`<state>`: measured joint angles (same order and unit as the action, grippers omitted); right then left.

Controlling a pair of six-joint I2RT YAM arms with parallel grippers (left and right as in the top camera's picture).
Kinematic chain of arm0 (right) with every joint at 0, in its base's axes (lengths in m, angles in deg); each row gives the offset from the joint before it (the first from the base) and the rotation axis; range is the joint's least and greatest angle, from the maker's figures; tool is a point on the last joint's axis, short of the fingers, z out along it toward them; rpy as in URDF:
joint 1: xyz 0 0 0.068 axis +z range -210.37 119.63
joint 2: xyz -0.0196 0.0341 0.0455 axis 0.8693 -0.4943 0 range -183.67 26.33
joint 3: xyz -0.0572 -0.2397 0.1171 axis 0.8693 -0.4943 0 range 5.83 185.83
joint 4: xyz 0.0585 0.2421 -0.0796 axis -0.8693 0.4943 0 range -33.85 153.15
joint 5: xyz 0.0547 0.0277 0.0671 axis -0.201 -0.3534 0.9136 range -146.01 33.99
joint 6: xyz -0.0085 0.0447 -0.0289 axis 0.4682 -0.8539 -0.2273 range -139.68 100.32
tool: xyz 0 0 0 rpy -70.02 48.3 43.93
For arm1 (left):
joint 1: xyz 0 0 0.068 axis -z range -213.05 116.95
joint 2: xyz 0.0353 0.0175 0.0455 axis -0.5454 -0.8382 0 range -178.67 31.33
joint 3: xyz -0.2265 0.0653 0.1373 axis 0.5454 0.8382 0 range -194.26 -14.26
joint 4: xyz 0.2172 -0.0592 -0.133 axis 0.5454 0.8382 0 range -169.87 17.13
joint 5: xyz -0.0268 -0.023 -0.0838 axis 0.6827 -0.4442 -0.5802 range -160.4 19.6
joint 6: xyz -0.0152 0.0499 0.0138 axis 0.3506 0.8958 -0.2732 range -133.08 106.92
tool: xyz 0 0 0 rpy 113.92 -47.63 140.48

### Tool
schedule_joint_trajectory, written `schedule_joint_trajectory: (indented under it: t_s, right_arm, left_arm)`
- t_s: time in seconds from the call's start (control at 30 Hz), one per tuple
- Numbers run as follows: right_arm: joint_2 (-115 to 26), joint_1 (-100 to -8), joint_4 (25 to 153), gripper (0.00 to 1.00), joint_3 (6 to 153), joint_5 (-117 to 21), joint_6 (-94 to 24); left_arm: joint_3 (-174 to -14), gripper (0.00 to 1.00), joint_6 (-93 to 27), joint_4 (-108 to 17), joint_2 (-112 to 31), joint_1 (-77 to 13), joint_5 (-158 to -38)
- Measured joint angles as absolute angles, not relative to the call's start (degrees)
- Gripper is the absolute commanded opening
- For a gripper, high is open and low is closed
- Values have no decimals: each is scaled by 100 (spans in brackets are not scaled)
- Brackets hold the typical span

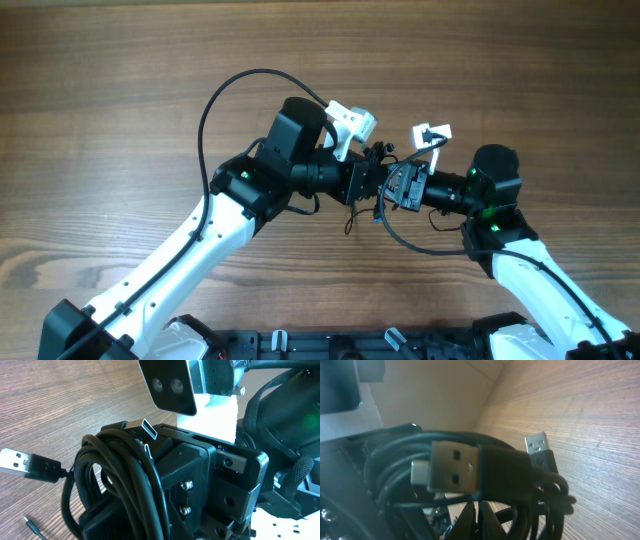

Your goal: Untangle cables

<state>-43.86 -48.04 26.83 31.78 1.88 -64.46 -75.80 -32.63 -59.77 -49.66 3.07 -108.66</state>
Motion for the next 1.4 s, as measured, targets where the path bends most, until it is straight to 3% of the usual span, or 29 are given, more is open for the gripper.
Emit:
schedule_joint_trajectory:
  t_s: [0.23, 0.33, 0.53, 0.7, 0.93, 1.23, 1.4]
  right_arm:
    - [-4386, -4823, 2639, 52, 3150, -116, -6446]
    - [-4386, -5053, 2624, 62, 3145, 72, -6461]
    - [-4386, -6585, 2602, 95, 3148, 1010, -6468]
    - [-4386, -7000, 2884, 100, 3148, 1729, -6503]
    - [-4386, -6677, 3338, 100, 3152, 1943, -6463]
    - [-4386, -5896, 3955, 100, 3148, 1110, -6509]
    - [-4386, -5816, 3957, 100, 3148, 754, -6594]
  left_arm:
    - [-7580, 4, -3272, -6063, -4953, 289, -11041]
    - [-7585, 4, -3480, -6174, -4951, 187, -11371]
    - [-7598, 4, -4690, -6067, -4947, -714, -11229]
    - [-7598, 4, -6258, -6069, -4947, -1225, -10986]
    - [-7598, 4, -9842, -5857, -4947, -1286, -10433]
    - [-7598, 4, -11116, -5064, -4947, -1286, -10239]
    - [-7596, 4, -9993, -5261, -4947, -1286, -10169]
